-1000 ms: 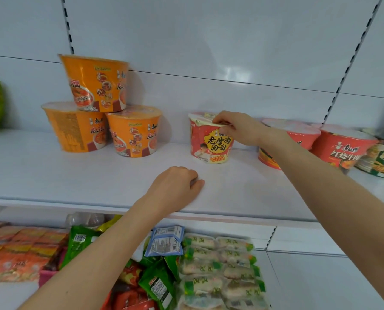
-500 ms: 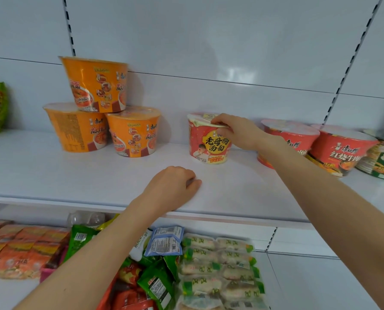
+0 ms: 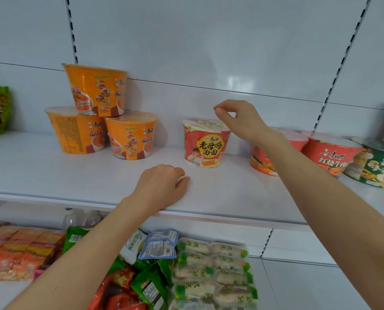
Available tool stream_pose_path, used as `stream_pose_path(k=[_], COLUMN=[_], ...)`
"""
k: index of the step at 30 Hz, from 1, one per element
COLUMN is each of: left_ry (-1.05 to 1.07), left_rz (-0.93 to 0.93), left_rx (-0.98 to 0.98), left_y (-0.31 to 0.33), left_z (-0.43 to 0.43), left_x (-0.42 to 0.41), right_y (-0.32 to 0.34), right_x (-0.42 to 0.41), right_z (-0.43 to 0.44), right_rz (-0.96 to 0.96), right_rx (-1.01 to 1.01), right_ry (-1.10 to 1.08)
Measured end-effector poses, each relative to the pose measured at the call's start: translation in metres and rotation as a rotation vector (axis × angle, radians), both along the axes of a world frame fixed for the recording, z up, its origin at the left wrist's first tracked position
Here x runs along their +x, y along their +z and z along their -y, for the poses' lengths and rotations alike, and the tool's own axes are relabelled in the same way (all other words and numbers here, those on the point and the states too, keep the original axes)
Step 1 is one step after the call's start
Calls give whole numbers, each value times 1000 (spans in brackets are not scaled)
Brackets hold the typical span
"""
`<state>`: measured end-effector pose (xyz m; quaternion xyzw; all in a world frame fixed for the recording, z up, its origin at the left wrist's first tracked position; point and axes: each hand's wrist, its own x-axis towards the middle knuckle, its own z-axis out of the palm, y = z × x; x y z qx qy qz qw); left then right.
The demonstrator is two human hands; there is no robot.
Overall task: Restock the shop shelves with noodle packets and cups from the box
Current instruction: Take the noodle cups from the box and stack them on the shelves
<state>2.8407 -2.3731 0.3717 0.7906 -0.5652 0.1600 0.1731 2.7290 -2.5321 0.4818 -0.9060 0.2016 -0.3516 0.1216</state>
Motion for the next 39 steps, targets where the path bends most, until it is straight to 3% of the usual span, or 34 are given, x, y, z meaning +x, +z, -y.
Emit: stream_pose_path(k=[5,15,25,32,39], left_ry=[66,323,199,160,167], left_rz=[20,-51,-89,25,156], left_rx=[-61,69,336,-17,-167], left_y=[10,16,14,45,48], left_z=[-30,-133,-155,-144,-104], left_x=[12,119,212,243,254], right_y=[-1,12,24,32,32], right_x=[17,108,202,225,247], right_z=[-20,-81,-138,-150,-141], right_rz=[-1,14,77,162,5], right_rx=[-44,-101,-143,-143,27], right_ry=[76,212,59,-208,-173])
